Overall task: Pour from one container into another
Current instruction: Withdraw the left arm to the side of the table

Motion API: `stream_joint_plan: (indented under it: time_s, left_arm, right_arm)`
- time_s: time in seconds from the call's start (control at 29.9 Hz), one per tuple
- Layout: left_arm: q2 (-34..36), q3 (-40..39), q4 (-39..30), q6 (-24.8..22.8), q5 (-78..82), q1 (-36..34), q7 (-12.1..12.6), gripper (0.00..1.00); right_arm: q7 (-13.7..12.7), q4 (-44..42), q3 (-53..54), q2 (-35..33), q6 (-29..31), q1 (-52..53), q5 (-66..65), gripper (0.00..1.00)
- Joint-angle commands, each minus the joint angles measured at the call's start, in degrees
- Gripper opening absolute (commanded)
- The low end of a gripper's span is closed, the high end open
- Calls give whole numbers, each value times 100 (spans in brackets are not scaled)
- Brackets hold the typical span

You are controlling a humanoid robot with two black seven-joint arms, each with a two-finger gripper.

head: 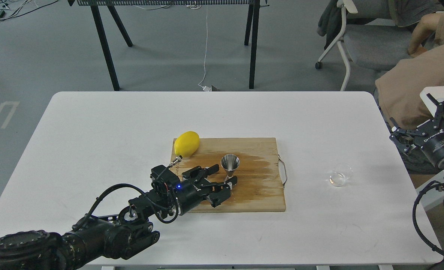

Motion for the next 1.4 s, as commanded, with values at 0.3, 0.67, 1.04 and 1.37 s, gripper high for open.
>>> stream_joint_plan:
  time_s: [0.3, 0.67, 1.04, 1.37]
  left_arm:
    - [361, -84, -248, 0, -26, 147, 0, 81]
    - [2505, -232, -1839, 0, -1535, 86, 0, 81]
    - [3982, -1805, -1841, -4199, -3567, 7, 0, 82]
    - [4273, -2791, -1348, -5600, -6333, -2, 0, 85]
  right_arm:
    - [0, 0, 0, 0, 0, -27, 0, 99]
    - [0, 9, 18, 9, 0, -27, 0, 99]
    - [-44, 79, 18, 70, 0, 228, 0, 99]
    - [-500, 325, 27, 254, 0, 509, 254, 99]
